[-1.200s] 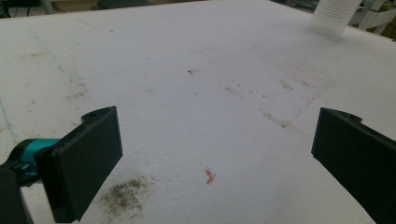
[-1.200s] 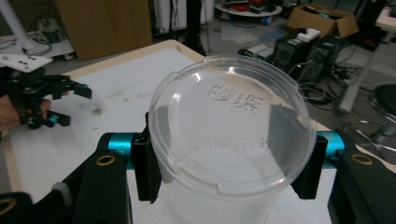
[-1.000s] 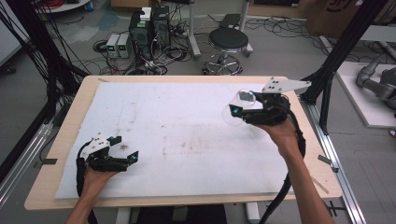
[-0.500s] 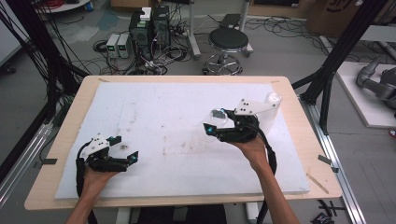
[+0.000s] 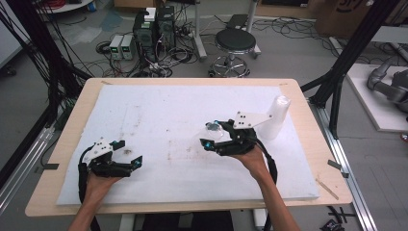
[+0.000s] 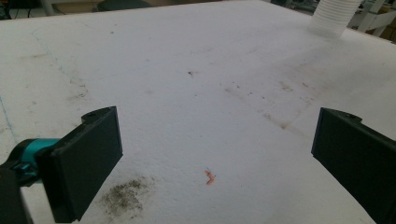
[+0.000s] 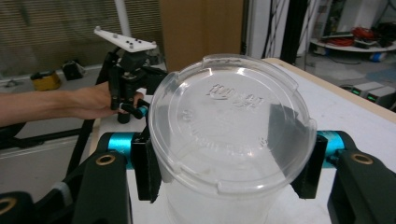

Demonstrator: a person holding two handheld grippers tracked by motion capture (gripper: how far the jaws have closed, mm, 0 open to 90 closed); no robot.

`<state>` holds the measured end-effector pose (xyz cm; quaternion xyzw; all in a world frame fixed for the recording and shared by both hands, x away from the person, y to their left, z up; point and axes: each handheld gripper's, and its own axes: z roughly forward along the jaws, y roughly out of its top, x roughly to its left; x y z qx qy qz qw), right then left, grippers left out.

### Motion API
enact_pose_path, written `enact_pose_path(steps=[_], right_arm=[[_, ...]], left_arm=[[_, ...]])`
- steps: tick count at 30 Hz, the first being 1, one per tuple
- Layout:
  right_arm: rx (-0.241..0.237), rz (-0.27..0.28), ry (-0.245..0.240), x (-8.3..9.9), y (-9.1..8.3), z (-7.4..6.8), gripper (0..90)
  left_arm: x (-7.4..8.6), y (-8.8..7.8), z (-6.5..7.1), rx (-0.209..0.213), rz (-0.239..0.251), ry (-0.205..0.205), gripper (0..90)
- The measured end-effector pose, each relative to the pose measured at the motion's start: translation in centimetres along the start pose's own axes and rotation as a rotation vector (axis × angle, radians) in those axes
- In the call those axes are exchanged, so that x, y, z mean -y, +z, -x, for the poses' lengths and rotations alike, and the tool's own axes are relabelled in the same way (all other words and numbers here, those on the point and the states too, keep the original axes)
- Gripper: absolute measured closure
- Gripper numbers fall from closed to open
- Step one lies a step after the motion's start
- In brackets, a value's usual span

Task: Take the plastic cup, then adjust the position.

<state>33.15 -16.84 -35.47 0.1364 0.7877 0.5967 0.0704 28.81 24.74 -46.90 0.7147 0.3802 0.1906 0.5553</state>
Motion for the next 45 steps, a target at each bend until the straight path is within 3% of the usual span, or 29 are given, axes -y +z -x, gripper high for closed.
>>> enact_pose_path(steps=[5,26,32,33,34,38,39,40,41,42,43,45], right_arm=[[-0.03,0.001,-0.016,0.2,0.4,-0.6,40.4],[-0.021,0.013,-0.015,0.1,-0.1,0.0,40.7],[-0.039,0.014,-0.012,0.1,0.0,0.0,40.8],[-0.041,0.014,-0.012,0.0,0.0,0.0,40.8],[-0.044,0.015,-0.01,0.0,0.0,0.0,40.8],[-0.059,0.017,-0.013,-0.2,0.0,-0.1,40.9],[-0.07,0.02,-0.015,-0.3,0.0,-0.1,40.9],[-0.07,0.02,-0.015,-0.3,0.0,-0.1,40.9],[-0.082,0.026,-0.015,-0.3,0.0,-0.2,40.9],[-0.087,0.027,-0.015,-0.3,0.0,-0.2,40.9],[-0.092,0.026,-0.012,-0.4,0.0,-0.2,40.9],[-0.105,0.028,-0.015,-0.4,0.1,-0.2,41.0]], left_arm=[[0.0,0.0,0.0,-0.001,-0.001,0.0,1.7],[0.0,0.0,0.0,-0.001,0.002,0.0,1.8],[-0.1,0.0,-0.2,0.033,0.003,0.002,1.7],[-0.2,-0.2,-0.1,0.043,0.013,0.027,1.7],[-0.2,-0.2,-0.1,0.043,0.013,0.027,1.7],[-1.6,-0.6,0.0,0.13,0.054,0.057,1.7],[-2.6,-0.7,0.2,0.2,0.067,0.074,1.7],[-2.6,-0.7,0.2,0.2,0.067,0.074,1.7],[-3.5,-0.7,0.4,0.265,0.072,0.09,1.7],[-3.5,-0.7,0.4,0.265,0.072,0.09,1.7],[-4.5,-0.7,0.6,0.331,0.073,0.105,1.7],[-5.3,-0.4,1.0,0.394,0.071,0.123,1.7]])
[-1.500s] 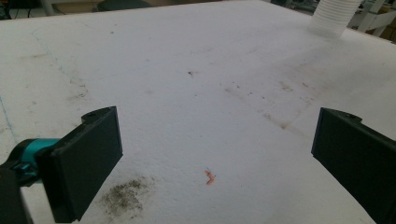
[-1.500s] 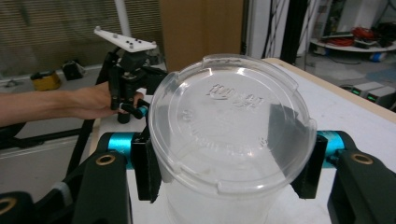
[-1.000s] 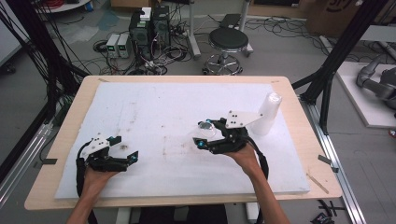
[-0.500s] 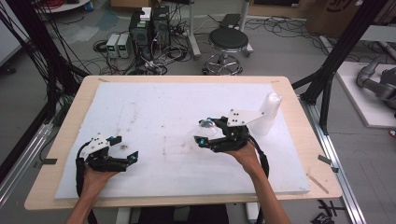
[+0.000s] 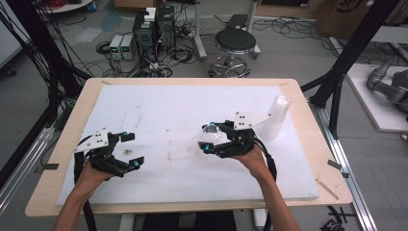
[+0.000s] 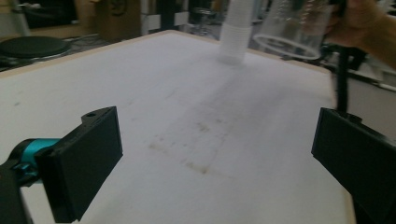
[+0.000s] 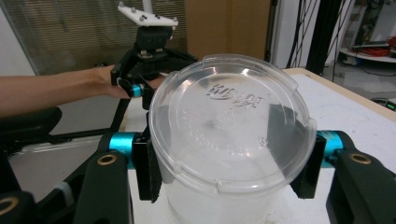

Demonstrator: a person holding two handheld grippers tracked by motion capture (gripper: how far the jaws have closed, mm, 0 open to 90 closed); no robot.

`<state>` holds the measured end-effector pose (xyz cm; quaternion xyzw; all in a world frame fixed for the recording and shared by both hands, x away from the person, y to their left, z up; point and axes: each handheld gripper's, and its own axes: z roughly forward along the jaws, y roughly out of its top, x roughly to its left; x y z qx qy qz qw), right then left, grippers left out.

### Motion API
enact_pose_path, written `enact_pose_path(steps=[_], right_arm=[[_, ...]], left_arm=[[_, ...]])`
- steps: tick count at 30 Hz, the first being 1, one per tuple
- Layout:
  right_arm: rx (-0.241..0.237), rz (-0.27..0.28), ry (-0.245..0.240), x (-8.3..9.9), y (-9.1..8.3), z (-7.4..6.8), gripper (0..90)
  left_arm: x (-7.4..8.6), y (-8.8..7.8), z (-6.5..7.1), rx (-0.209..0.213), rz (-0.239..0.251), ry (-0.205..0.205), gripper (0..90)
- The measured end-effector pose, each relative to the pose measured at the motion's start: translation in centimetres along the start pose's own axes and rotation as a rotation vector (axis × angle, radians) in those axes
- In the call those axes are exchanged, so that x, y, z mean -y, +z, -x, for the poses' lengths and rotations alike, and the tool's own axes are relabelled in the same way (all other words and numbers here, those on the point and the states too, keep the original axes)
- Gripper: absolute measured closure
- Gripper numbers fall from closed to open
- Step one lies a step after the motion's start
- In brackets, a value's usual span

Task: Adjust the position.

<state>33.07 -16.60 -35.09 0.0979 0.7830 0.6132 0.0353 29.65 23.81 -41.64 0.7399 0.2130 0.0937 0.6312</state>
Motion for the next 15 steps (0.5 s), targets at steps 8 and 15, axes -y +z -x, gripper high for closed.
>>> enact_pose_path(steps=[8,15], right_arm=[[-0.031,0.003,-0.008,-0.3,0.3,-0.4,41.1],[-0.067,0.003,-0.01,-0.4,0.7,-0.7,41.1]], left_arm=[[-1.7,2.7,0.7,0.137,0.029,0.017,1.7],[-2.7,6.8,2.1,0.24,0.082,0.042,1.7]])
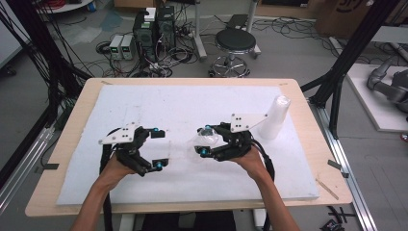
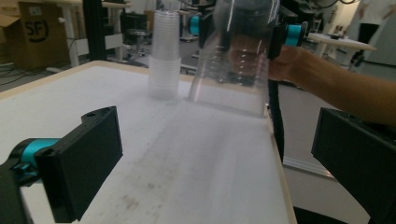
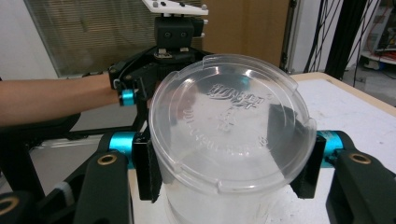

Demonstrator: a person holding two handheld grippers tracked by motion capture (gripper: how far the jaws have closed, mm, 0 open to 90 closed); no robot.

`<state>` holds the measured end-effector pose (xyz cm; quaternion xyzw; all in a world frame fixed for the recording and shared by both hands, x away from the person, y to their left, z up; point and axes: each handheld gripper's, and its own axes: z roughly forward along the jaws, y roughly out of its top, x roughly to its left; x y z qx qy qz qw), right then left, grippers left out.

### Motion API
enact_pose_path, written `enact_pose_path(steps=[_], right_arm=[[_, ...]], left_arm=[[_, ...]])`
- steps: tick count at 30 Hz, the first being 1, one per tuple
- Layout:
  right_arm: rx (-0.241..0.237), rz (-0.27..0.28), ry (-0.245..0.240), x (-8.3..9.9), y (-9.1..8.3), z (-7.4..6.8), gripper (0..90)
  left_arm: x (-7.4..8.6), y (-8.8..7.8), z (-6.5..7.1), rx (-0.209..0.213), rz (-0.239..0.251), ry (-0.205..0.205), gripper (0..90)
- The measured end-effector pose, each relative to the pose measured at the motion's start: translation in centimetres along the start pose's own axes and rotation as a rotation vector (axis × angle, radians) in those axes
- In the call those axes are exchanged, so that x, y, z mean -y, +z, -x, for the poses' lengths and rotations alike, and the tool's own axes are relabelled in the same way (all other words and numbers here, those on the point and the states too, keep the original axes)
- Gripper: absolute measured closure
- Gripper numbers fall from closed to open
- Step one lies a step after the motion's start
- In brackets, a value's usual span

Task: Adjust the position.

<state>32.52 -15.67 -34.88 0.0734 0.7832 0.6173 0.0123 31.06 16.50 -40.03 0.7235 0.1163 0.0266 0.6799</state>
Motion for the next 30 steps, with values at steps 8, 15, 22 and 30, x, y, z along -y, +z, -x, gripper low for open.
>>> enact_pose_path(steps=[8,15,22,30], right_arm=[[-0.015,0.007,-0.001,0.0,0.1,-0.1,41.1],[-0.034,0.016,0.001,0.0,0.3,-0.3,41.1],[-0.045,0.023,0.002,0.0,0.5,-0.4,41.1],[-0.062,0.037,0.008,0.0,0.6,-0.5,41.1]], left_arm=[[-0.4,3.5,0.4,0.063,-0.003,0.026,1.7],[-0.4,5.6,0.7,0.093,0.008,0.019,1.7],[-0.2,6.5,1.0,0.103,0.001,0.014,1.7],[-0.1,6.7,1.2,0.111,0.013,0.027,9.6]])
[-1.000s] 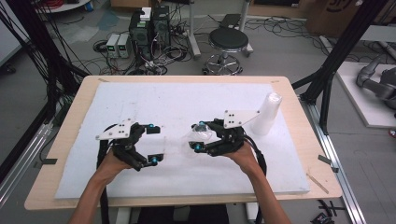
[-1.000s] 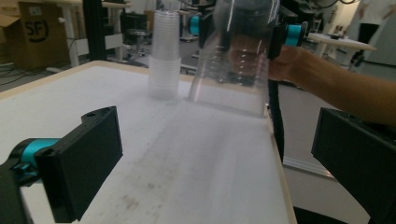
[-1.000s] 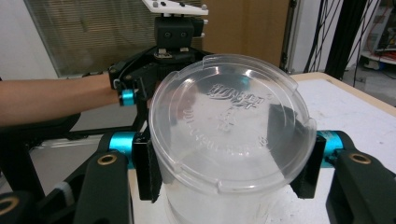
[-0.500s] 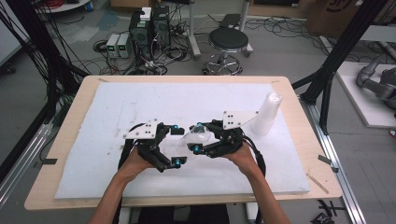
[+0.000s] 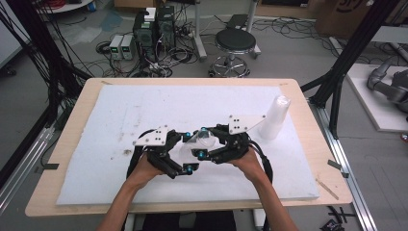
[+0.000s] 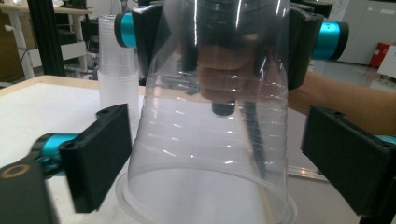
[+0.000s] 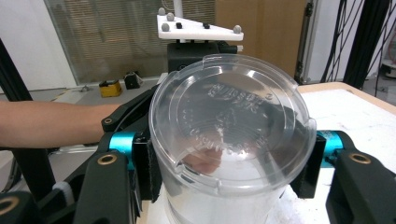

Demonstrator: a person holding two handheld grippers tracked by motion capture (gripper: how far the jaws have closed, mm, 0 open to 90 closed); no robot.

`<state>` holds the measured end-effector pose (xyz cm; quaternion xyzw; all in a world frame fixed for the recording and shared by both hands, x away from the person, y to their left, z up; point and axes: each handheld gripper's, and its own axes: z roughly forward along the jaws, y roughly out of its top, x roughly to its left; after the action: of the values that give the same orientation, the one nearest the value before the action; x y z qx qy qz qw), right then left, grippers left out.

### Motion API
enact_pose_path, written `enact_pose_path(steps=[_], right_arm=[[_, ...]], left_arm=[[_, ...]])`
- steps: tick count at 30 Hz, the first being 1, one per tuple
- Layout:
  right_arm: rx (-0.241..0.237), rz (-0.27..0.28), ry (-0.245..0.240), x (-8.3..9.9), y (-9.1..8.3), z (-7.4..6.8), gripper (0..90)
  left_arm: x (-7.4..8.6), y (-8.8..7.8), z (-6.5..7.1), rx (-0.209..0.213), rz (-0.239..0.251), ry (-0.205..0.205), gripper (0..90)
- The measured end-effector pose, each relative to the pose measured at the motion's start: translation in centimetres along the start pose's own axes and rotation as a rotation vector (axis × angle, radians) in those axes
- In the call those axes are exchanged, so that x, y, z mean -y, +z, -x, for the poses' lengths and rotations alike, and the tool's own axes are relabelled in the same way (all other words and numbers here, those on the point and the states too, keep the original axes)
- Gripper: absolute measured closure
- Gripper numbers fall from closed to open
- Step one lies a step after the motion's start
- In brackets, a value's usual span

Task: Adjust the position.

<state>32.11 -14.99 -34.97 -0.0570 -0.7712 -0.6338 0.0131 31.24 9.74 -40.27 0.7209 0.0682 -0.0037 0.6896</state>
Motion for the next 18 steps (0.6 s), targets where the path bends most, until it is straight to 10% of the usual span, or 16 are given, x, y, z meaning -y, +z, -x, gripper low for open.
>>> enact_pose_path(steps=[18], right_arm=[[-0.027,0.002,0.016,0.21,0.34,0.09,41.1]], left_arm=[[0.11,-0.37,0.05,0.003,0.0,0.076,25.9]])
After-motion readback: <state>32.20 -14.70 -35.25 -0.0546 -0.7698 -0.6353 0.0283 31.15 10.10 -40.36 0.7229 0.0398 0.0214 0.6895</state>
